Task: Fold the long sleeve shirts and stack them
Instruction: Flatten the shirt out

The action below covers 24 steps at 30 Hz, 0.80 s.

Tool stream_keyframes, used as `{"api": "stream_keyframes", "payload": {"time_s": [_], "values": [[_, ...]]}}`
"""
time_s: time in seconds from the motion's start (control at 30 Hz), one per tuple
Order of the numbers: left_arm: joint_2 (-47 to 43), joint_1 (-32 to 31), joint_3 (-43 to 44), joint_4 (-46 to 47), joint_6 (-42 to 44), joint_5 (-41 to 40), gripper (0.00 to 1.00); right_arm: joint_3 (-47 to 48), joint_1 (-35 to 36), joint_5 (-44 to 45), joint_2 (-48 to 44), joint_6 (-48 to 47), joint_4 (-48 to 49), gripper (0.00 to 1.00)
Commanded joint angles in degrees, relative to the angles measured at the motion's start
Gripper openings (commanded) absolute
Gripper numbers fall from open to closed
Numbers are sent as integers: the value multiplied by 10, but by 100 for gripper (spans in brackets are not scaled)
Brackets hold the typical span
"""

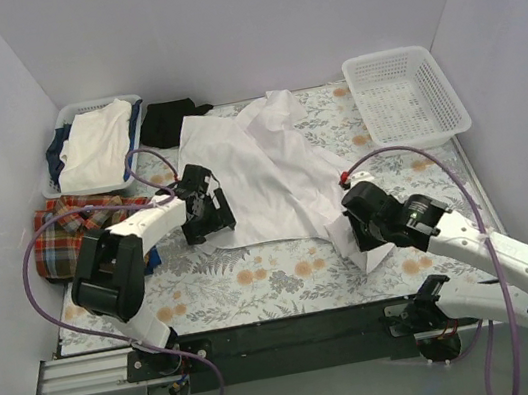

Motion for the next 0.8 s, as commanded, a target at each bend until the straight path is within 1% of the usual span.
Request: {"api": "stream_keyframes", "payload": {"time_s": [0.0,0.03,0.1,0.13,0.17,0.23,0.27,0.37,0.4,0.43,0.47,0.5,0.53,0.57,0.6,0.63,0.67,0.7,0.73,0.77], "values": [[21,2,0,-35,-6,-80,81,-24,10,-156,48,-60,34,1],[24,3,0,-41,-6,-90,81,-29,15,-187,54,-69,45,1],[36,9,-4,-55,-7,-109,81,-44,32,-208,70,-74,60,1],[37,15,-5,-61,-9,-125,80,-48,38,-254,75,-82,76,1],[37,30,-12,-69,-10,-131,77,-52,44,-267,79,-84,83,1],[28,49,-21,-76,-9,-148,75,-54,62,-300,95,-94,103,1],[24,72,-29,-79,-5,-153,73,-53,66,-316,102,-100,110,1],[-12,113,-39,-87,6,-176,60,-36,83,-368,139,-134,129,1],[-23,117,-39,-88,12,-184,49,-16,92,-383,164,-155,132,1],[-42,121,-39,-89,16,-190,45,-6,96,-398,177,-164,130,1],[-49,122,-38,-89,20,-193,44,9,100,-393,189,-171,124,1],[-55,122,-35,-89,24,-190,44,23,108,-376,209,-172,102,6],[-61,121,-32,-90,25,-187,49,43,109,-337,213,-172,96,12],[-68,121,-31,-90,26,-181,56,50,109,-317,211,-172,93,21],[-72,121,-28,-89,26,-168,62,55,109,-291,196,-164,89,37],[-77,121,-26,-87,29,-160,69,65,108,-228,182,-158,89,47],[-84,121,-25,-83,29,-155,72,71,107,-195,169,-154,89,55],[-89,121,-22,-83,31,-146,74,78,101,-162,143,-142,88,68],[-94,122,-18,-81,37,-142,75,91,95,-112,130,-138,88,73],[-98,121,-14,-80,40,-138,76,98,85,-93,119,-137,89,74]]}}
